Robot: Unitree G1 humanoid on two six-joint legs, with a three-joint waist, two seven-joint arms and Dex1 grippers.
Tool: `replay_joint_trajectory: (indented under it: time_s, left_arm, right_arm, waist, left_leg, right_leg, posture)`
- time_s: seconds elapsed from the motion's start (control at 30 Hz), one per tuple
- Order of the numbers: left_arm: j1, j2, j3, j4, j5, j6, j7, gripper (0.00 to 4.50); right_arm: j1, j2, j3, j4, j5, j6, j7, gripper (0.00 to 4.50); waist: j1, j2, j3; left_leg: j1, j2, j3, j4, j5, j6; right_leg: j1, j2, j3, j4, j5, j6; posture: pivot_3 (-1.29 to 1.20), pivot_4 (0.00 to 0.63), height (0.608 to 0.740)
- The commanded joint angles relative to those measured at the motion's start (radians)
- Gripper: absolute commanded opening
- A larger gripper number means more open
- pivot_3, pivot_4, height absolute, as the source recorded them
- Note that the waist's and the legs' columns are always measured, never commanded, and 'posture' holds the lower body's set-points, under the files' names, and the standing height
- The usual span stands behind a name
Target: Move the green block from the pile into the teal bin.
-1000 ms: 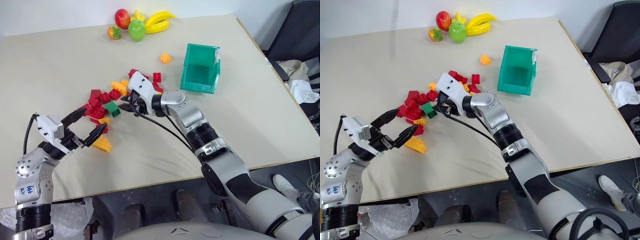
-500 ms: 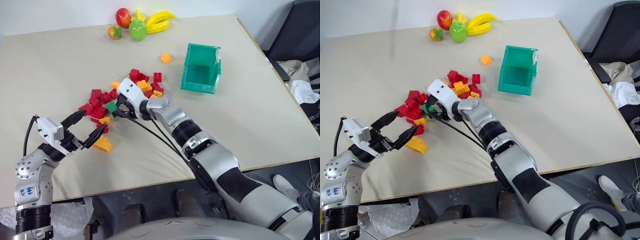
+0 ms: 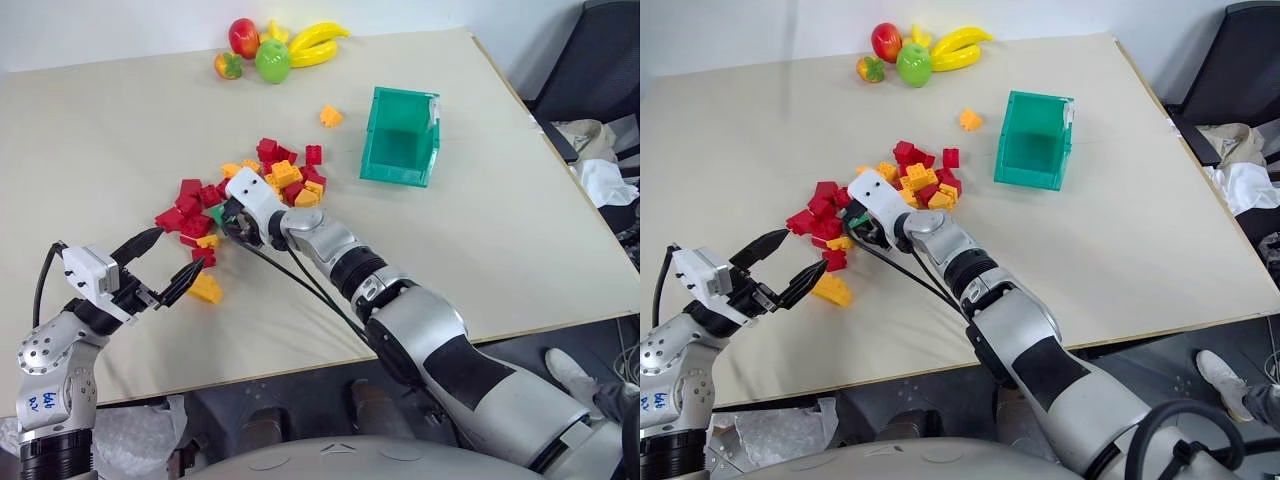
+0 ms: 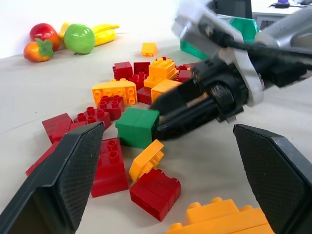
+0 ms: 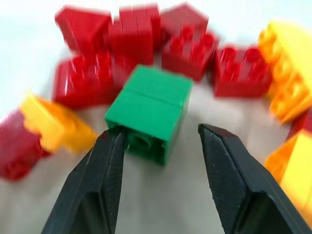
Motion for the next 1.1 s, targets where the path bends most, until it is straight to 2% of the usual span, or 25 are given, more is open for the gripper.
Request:
replay_joint_trajectory:
  time_s: [0.03, 0.1, 0.17, 0.23, 0.43, 0.57, 0.7, 0.77, 0.83, 0.97, 1.1]
  left_arm:
    - [0.0, 0.002, 0.018, -0.032, -0.018, -0.008, 0.005, 4.5]
    - [-0.003, 0.002, 0.017, -0.029, -0.018, -0.01, 0.004, 4.5]
    - [-0.006, 0.002, 0.016, -0.023, -0.016, -0.012, 0.002, 4.5]
    - [-0.009, 0.001, 0.014, -0.019, -0.015, -0.013, 0.0, 4.5]
    - [-0.03, -0.006, -0.003, 0.002, -0.01, -0.019, -0.008, 4.5]
    - [-0.055, -0.009, -0.015, 0.02, -0.008, -0.02, -0.02, 4.5]
    - [-0.096, -0.013, -0.05, 0.03, -0.001, -0.011, -0.024, 4.5]
    - [-0.112, -0.015, -0.066, 0.032, 0.003, -0.007, -0.026, 4.5]
    - [-0.15, -0.018, -0.096, 0.034, 0.013, 0.001, -0.026, 4.5]
    - [-0.228, -0.023, -0.151, 0.045, 0.036, 0.015, -0.015, 4.5]
    - [-0.296, -0.028, -0.187, 0.062, 0.066, 0.031, 0.012, 4.5]
  right_arm:
    - [-0.052, 0.129, -0.043, 0.004, 0.022, -0.011, -0.04, 2.29]
    - [-0.047, 0.124, -0.05, -0.003, 0.029, -0.008, -0.036, 1.91]
    - [-0.046, 0.113, -0.054, -0.013, 0.032, -0.013, -0.029, 1.15]
    - [-0.05, 0.103, -0.063, -0.022, 0.038, -0.01, -0.022, 0.86]
    - [-0.036, 0.043, -0.085, -0.122, 0.079, 0.019, 0.077, 0.86]
    - [0.053, -0.05, -0.067, -0.357, 0.104, 0.127, 0.185, 0.86]
    - [0.197, -0.21, -0.055, -0.732, 0.124, 0.3, 0.251, 0.86]
    - [0.238, -0.271, -0.059, -0.845, 0.123, 0.355, 0.24, 0.86]
    - [0.265, -0.379, -0.091, -0.926, 0.099, 0.4, 0.201, 0.86]
    - [0.26, -0.546, -0.137, -0.948, 0.057, 0.438, 0.126, 0.86]
    - [0.183, -0.65, -0.152, -0.803, 0.009, 0.382, 0.053, 0.86]
  waist:
    - [0.001, 0.0, 0.0]
    - [0.001, 0.0, 0.0]
    - [0.0, 0.0, 0.0]
    - [0.0, 0.0, 0.0]
    - [0.001, 0.0, 0.0]
    - [0.006, 0.0, 0.0]
    - [0.023, -0.001, -0.001]
    - [0.035, -0.001, -0.001]
    - [0.038, -0.001, -0.001]
    - [0.054, -0.001, 0.0]
    - [0.051, -0.001, 0.0]
  left_leg:
    - [0.0, 0.0, 0.0, 0.0, 0.0, 0.0]
    - [0.0, 0.0, 0.0, 0.0, 0.0, 0.0]
    - [0.0, 0.0, 0.0, 0.0, 0.0, 0.0]
    - [0.0, 0.0, 0.0, 0.0, 0.0, 0.0]
    - [0.0, 0.0, 0.0, 0.0, 0.0, 0.0]
    - [0.0, 0.0, 0.0, 0.0, 0.0, 0.0]
    - [-0.001, -0.001, -0.003, 0.001, 0.0, 0.001]
    - [-0.002, -0.003, -0.003, 0.002, 0.0, 0.001]
    - [-0.002, -0.004, -0.003, 0.003, -0.001, 0.001]
    - [-0.002, -0.005, -0.002, 0.004, 0.0, 0.002]
    - [-0.001, -0.006, 0.003, 0.002, 0.0, 0.002]
  right_leg:
    - [0.0, 0.0, 0.0, 0.0, 0.0, 0.0]
    - [0.0, 0.0, 0.0, 0.0, 0.0, 0.0]
    - [0.0, 0.0, 0.0, 0.0, 0.0, 0.0]
    - [0.0, 0.0, 0.0, 0.0, 0.0, 0.0]
    - [0.0, 0.0, 0.0, 0.0, 0.0, 0.0]
    - [0.0, 0.0, 0.0, 0.001, 0.0, 0.0]
    - [0.001, -0.001, -0.001, 0.001, 0.0, 0.0]
    - [0.001, -0.001, -0.001, 0.001, 0.0, 0.0]
    - [0.0, -0.001, -0.001, 0.001, 0.0, 0.0]
    - [0.001, 0.0, -0.002, 0.001, 0.0, 0.0]
    - [0.0, 0.002, 0.001, 0.001, 0.0, 0.001]
  posture:
    - [0.0, 0.15, 0.74]
    - [0.0, 0.15, 0.74]
    - [0.0, 0.15, 0.74]
    - [0.0, 0.15, 0.74]
    - [0.0, 0.15, 0.74]
    - [0.0, 0.15, 0.74]
    - [0.0, 0.15, 0.74]
    - [0.0, 0.15, 0.74]
    - [0.0, 0.15, 0.74]
    - [0.0, 0.15, 0.74]
    - [0.0, 0.15, 0.74]
